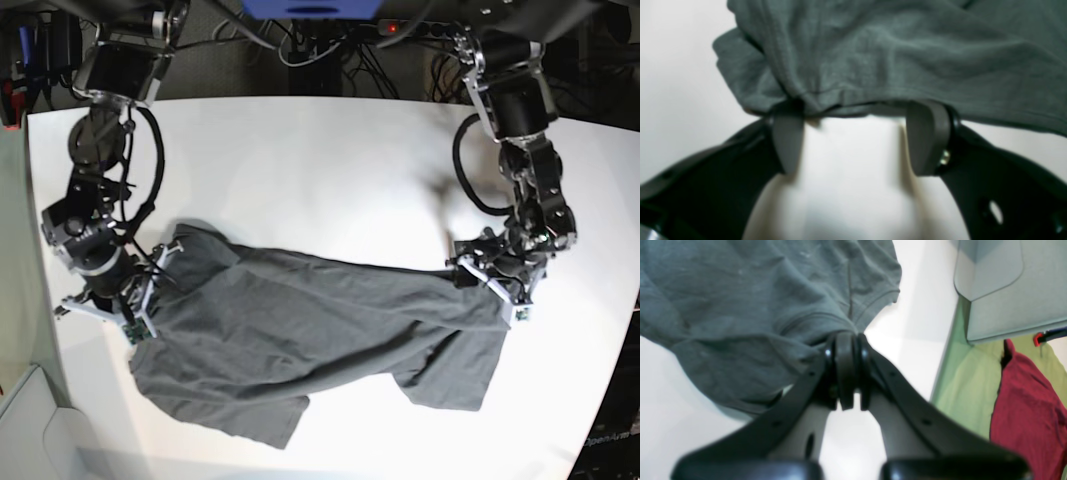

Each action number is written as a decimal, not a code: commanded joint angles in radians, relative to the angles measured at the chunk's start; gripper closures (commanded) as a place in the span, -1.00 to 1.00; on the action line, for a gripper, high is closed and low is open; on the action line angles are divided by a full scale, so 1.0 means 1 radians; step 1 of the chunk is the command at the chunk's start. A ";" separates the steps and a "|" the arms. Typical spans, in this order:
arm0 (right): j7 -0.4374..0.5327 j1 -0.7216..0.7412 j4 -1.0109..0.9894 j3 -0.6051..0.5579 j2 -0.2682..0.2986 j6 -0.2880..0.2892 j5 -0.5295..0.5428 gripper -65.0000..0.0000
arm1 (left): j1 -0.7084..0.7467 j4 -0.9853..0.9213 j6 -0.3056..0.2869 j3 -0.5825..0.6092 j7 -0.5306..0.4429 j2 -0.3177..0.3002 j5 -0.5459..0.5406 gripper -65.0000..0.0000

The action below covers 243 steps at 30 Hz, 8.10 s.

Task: Layout the t-shirt on the table in an organized manner, then fold the t-shirt properly
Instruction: 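Lift the folded grey shirt with both grippers and drag it back, then pull the shirt apart with both grippers, spreading it flat again, then release the shirt corners and raise both grippers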

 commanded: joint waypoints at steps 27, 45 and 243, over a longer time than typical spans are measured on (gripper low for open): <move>0.022 0.026 -0.017 0.001 0.010 -0.011 0.008 1.00 | -0.070 -0.121 -0.004 -0.079 -0.135 0.009 -0.007 0.28; 0.022 0.024 -0.017 0.002 0.013 -0.011 0.008 1.00 | -0.039 0.080 -0.002 -0.124 -0.076 0.042 -0.009 0.98; 0.070 -0.381 -0.146 -0.249 0.168 -0.011 -0.098 1.00 | 0.007 0.166 -0.254 -0.188 0.135 -0.006 -0.296 0.24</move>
